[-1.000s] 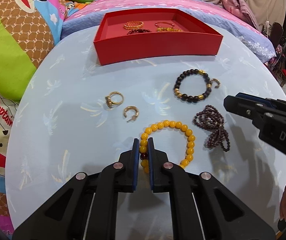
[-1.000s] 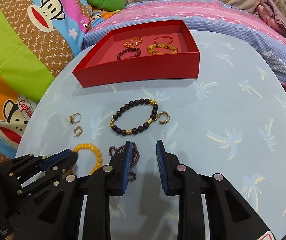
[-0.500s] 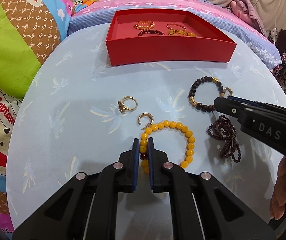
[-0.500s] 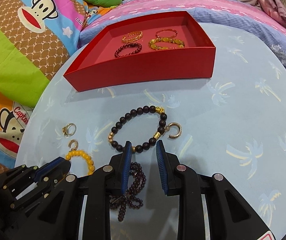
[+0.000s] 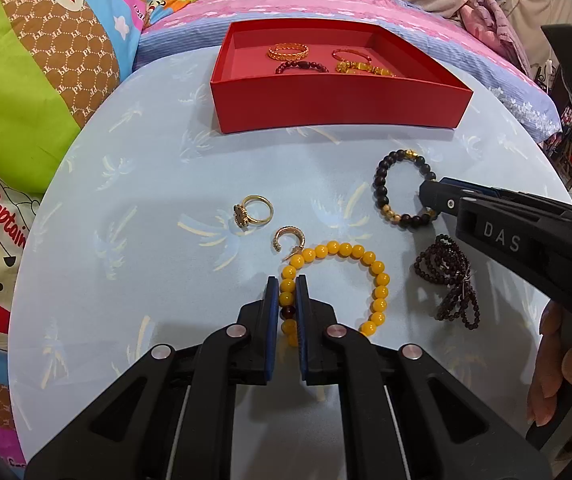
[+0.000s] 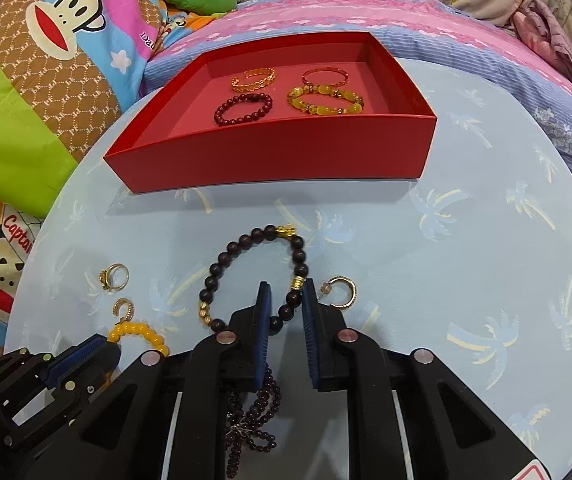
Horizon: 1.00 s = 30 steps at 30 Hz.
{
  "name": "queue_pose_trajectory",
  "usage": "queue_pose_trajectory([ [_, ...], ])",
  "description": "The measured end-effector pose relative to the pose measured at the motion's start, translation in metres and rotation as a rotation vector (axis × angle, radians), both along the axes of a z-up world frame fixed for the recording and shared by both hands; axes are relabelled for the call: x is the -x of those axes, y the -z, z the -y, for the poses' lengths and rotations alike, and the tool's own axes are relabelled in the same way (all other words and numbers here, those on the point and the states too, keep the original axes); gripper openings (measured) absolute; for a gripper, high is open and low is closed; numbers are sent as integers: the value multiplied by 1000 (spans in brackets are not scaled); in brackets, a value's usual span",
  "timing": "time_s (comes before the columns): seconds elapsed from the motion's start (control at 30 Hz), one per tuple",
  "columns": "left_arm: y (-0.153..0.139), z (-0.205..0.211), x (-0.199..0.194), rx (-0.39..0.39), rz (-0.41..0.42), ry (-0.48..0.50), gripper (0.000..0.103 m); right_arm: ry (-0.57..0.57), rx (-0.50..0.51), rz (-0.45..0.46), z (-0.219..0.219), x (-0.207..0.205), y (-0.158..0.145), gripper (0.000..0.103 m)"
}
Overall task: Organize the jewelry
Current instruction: 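Grasp the yellow amber bead bracelet with the left tool while the right tool grasps the black-gold bead bracelet, then carry both bracelets into the red box and open both tools to release them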
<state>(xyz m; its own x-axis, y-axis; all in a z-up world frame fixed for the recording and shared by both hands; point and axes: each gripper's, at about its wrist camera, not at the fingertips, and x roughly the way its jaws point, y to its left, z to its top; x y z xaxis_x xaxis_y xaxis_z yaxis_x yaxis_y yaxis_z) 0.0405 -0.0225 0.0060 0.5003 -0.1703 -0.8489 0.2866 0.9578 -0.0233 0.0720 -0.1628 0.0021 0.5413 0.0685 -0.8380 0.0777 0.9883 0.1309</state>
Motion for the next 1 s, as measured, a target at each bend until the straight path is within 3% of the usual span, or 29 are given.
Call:
queue_pose_trajectory([
  [0.4,-11,2,2,43,-8,19,8,25,-35,29,13,16,-21,8],
  [1.0,-92,28,-41,138,134,82,7,30,-40,190,35,-8,-99,7],
])
